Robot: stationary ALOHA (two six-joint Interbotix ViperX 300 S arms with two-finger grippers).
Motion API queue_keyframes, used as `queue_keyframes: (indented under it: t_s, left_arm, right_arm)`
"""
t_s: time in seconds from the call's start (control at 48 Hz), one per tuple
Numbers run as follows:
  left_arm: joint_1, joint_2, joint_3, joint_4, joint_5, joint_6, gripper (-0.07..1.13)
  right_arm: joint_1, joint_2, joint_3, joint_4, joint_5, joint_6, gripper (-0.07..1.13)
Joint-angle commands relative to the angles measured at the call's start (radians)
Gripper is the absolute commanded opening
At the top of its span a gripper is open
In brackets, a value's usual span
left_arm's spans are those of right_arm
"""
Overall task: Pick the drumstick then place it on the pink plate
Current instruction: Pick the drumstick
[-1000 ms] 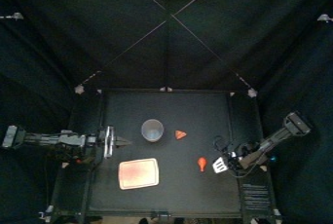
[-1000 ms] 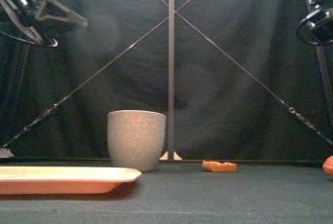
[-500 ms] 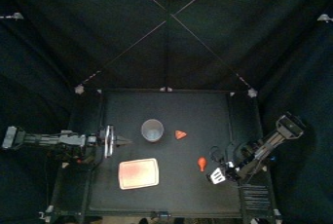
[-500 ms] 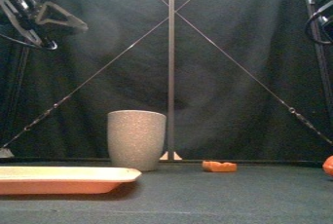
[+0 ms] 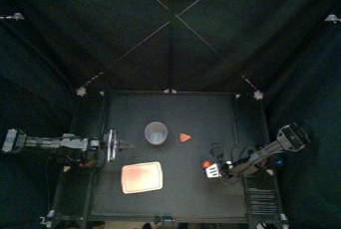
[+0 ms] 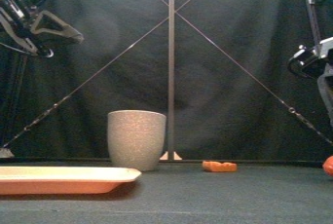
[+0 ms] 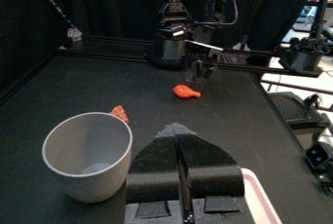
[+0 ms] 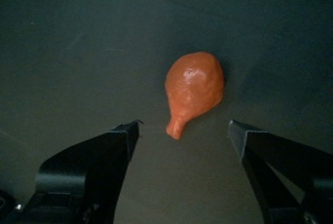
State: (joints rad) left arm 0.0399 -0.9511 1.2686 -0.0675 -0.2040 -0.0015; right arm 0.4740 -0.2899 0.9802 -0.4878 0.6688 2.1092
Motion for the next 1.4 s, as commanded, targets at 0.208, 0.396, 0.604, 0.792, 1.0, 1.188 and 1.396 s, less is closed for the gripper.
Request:
queue_keyframes:
  t_s: [0.208,0.396,0.604,0.792,1.0,1.188,1.396]
  left_arm:
    - [0.006,0.005,0.0,-0.002,-0.009,0.0,0.06]
    - [0.006,0.005,0.002,-0.002,-0.009,0.0,0.06]
    - [0.006,0.005,0.003,-0.002,-0.005,0.0,0.06]
    - [0.006,0.005,0.009,-0.002,-0.005,0.0,0.06]
    - [0.006,0.003,0.02,-0.002,-0.005,0.0,0.06]
    - [0.006,0.005,0.025,-0.002,-0.005,0.0,0.06]
    - [0.006,0.005,0.025,-0.002,-0.005,0.0,0.06]
  right_arm:
    - [-0.017,0.072,-0.051,0.011,-0.003,0.003,1.05]
    - [-0.026,0.106,-0.052,0.02,-0.006,0.005,1.04]
    - [-0.035,0.14,-0.06,0.026,-0.018,0.003,1.04]
    - [-0.037,0.176,-0.08,0.029,-0.023,0.002,1.01]
    - [-0.034,0.207,-0.107,0.043,-0.025,-0.005,0.82]
    - [-0.031,0.216,-0.112,0.051,-0.025,-0.005,0.61]
    - [-0.031,0.202,-0.161,0.015,-0.018,-0.014,0.46]
